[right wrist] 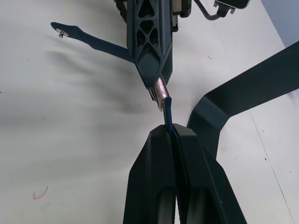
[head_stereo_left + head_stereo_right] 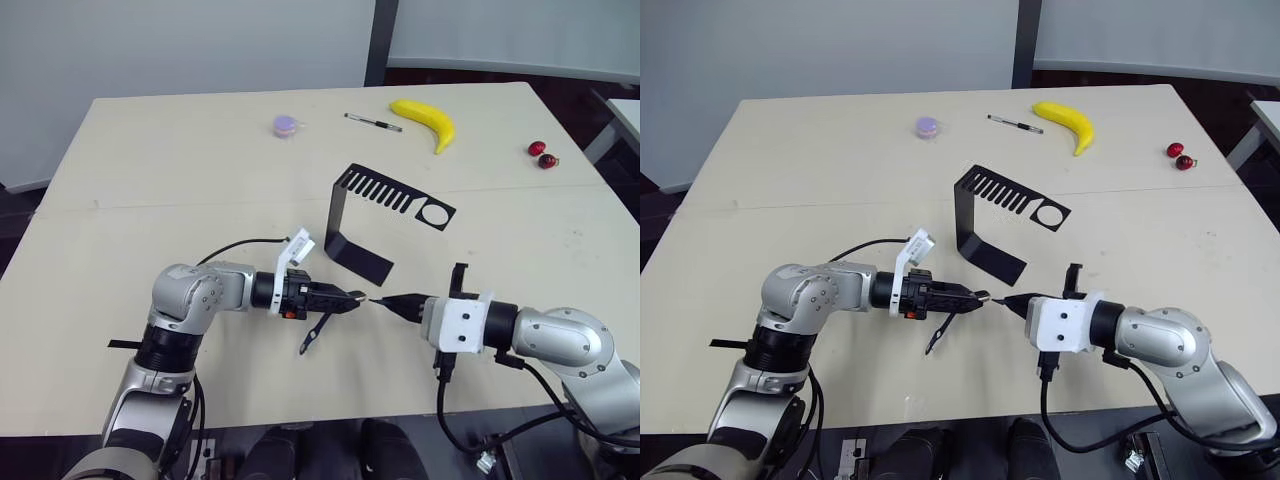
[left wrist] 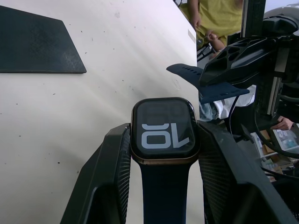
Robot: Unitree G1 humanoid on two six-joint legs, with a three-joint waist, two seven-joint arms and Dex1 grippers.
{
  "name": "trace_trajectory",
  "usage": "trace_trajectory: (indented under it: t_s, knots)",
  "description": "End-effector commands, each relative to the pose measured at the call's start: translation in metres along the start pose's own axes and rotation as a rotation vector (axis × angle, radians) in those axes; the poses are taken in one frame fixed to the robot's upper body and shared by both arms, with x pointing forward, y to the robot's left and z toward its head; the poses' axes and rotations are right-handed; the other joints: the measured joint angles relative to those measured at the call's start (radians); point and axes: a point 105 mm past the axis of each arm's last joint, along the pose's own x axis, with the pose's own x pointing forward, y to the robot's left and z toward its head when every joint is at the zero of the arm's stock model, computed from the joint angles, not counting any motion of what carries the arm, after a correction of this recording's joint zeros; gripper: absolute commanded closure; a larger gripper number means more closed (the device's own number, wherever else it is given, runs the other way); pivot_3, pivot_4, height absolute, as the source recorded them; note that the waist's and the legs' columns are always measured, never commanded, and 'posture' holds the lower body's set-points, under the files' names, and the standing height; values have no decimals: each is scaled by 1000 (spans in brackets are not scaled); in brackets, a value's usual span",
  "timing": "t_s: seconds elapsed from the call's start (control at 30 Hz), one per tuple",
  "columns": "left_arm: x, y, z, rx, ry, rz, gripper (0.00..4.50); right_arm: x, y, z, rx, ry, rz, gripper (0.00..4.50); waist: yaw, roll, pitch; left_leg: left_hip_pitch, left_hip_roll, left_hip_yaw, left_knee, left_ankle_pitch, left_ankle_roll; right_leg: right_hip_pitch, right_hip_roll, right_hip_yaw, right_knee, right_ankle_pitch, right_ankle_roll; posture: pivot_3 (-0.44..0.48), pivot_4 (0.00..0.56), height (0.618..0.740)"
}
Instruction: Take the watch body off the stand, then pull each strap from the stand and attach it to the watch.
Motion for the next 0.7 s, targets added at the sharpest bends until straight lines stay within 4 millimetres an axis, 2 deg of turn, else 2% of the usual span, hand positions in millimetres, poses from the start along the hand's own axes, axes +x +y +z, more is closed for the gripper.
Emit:
trace_trajectory:
  t_s: [0.03, 0.7]
  knots:
    - [2, -9, 7, 48, -22, -32, 2925, 1, -3, 8, -30, -33, -14, 4500, 0, 0, 0, 0, 0, 0, 0, 0, 0, 0, 0, 0, 0, 0, 0, 0, 150, 740]
    - [0, -8, 11, 32, -39, -31, 2925, -4, -7, 4, -36, -6, -21, 4500, 0, 0, 0, 0, 0, 0, 0, 0, 0, 0, 0, 0, 0, 0, 0, 0, 150, 740]
